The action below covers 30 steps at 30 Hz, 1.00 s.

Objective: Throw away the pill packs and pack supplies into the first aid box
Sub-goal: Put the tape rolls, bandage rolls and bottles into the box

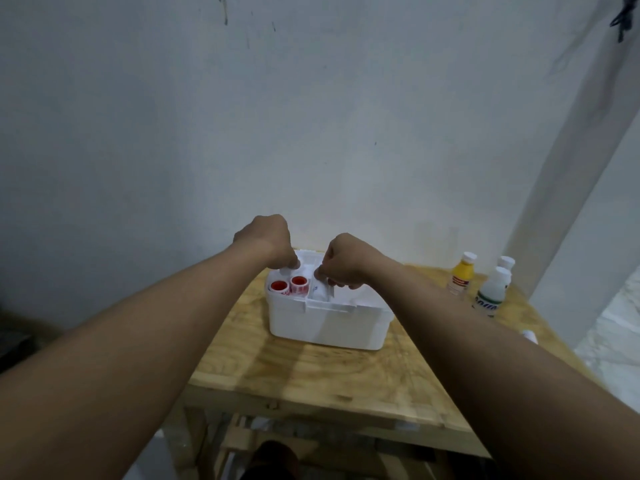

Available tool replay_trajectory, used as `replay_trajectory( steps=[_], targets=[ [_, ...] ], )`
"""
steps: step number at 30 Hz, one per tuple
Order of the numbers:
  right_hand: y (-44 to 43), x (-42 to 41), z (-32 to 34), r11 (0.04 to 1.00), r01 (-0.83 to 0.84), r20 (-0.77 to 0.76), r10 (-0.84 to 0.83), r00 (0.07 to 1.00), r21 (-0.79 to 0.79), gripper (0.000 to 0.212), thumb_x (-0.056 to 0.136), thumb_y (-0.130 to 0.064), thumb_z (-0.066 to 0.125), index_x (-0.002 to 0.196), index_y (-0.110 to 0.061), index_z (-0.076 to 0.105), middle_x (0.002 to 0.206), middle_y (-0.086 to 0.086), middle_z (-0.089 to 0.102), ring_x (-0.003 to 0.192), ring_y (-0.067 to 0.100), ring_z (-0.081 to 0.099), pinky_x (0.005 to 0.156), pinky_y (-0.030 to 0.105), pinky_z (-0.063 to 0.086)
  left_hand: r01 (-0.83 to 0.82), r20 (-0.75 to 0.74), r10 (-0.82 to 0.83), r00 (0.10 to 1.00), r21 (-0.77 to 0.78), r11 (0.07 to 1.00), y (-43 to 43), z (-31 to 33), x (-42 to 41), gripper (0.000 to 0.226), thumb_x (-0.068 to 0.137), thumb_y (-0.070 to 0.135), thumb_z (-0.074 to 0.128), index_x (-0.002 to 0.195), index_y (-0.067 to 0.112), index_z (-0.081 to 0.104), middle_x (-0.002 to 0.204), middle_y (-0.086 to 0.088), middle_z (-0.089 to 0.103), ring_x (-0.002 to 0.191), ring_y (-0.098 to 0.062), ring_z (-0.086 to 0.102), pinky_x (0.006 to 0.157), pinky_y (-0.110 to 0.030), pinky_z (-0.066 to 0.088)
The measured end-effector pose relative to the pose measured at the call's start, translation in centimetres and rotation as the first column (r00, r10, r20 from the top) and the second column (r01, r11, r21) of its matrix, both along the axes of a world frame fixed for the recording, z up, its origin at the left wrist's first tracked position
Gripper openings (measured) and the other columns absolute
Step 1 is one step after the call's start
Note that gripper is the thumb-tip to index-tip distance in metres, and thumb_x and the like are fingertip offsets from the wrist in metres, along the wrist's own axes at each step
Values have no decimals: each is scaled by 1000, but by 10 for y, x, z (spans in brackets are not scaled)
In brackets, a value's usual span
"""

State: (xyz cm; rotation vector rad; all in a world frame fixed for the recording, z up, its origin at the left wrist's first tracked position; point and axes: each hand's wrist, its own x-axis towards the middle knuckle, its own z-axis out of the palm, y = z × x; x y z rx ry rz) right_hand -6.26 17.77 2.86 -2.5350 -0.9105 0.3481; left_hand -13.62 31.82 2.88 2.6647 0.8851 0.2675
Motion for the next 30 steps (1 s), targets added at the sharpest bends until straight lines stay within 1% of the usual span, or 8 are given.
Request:
replay_trajectory(
  steps=[3, 7, 10, 13, 17, 21, 26, 30],
  targets=[
    [1, 1, -3, 1000, -2, 31, 2, 1000, 0, 20, 83, -15, 68, 91, 2, 72, 72, 11, 64, 59, 24, 58, 55, 28, 52, -9, -13, 10, 1000, 30, 1000, 1, -1, -2, 35, 67, 42, 85, 85, 15, 71, 84, -1, 70, 78, -23, 67, 78, -39, 59],
    [0, 4, -5, 1000, 3, 40, -4, 999, 31, 19, 83, -17, 68, 88, 2, 69, 72, 11, 62, 55, 23, 53, 52, 28, 46, -15, -46, 21, 999, 117, 993, -2, -2, 1, 36, 70, 47, 82, 84, 18, 67, 84, 0, 68, 80, -23, 65, 82, -39, 56],
    [-3, 6, -5, 998, 5, 73, -10, 997, 62, 23, 86, -22, 64, 87, 0, 68, 82, 13, 71, 60, 23, 55, 57, 31, 48, -18, -58, 29, 998, 186, 982, -7, 0, 3, 39, 74, 55, 77, 81, 19, 63, 83, 0, 67, 80, -24, 64, 85, -40, 54],
    [-16, 12, -1, 997, 23, 161, -34, 986, 71, 20, 86, -26, 60, 85, -6, 64, 85, 10, 70, 69, 23, 62, 61, 31, 50, -2, -1, 3, 1000, 237, 972, -18, 5, 5, 38, 81, 56, 70, 86, 18, 66, 86, 0, 68, 80, -25, 63, 83, -40, 52],
    [-51, 20, 11, 997, 63, 269, -74, 960, 51, 21, 87, -28, 58, 97, -11, 63, 97, 5, 67, 89, 26, 64, 73, 35, 55, 98, 78, -119, 990, 235, 967, -44, 13, 11, 35, 87, 50, 63, 94, 16, 71, 91, -2, 71, 85, -26, 65, 82, -39, 54],
    [-102, 29, 19, 993, 122, 330, -116, 937, 3, 35, 90, -29, 57, 121, -12, 59, 118, 5, 63, 107, 27, 61, 90, 40, 53, 223, 158, -258, 953, 210, 952, -83, 14, 23, 44, 89, 50, 59, 121, 20, 67, 117, -4, 69, 108, -28, 63, 89, -38, 53],
    [-172, 39, 19, 972, 229, 359, -194, 913, -56, 39, 92, -30, 57, 126, -13, 57, 121, 5, 64, 109, 26, 60, 90, 40, 53, 369, 180, -412, 893, 231, 900, -148, 8, 40, 53, 94, 47, 55, 138, 17, 56, 136, -6, 60, 124, -28, 55, 96, -38, 48],
    [-218, 42, 14, 947, 309, 348, -261, 900, -88, 49, 92, -43, 57, 132, -14, 55, 129, 7, 61, 113, 27, 59, 92, 41, 51, 474, 128, -519, 845, 269, 839, -197, -2, 51, 55, 96, 45, 54, 138, 11, 49, 130, -12, 61, 119, -33, 55, 91, -42, 50]
  ],
)
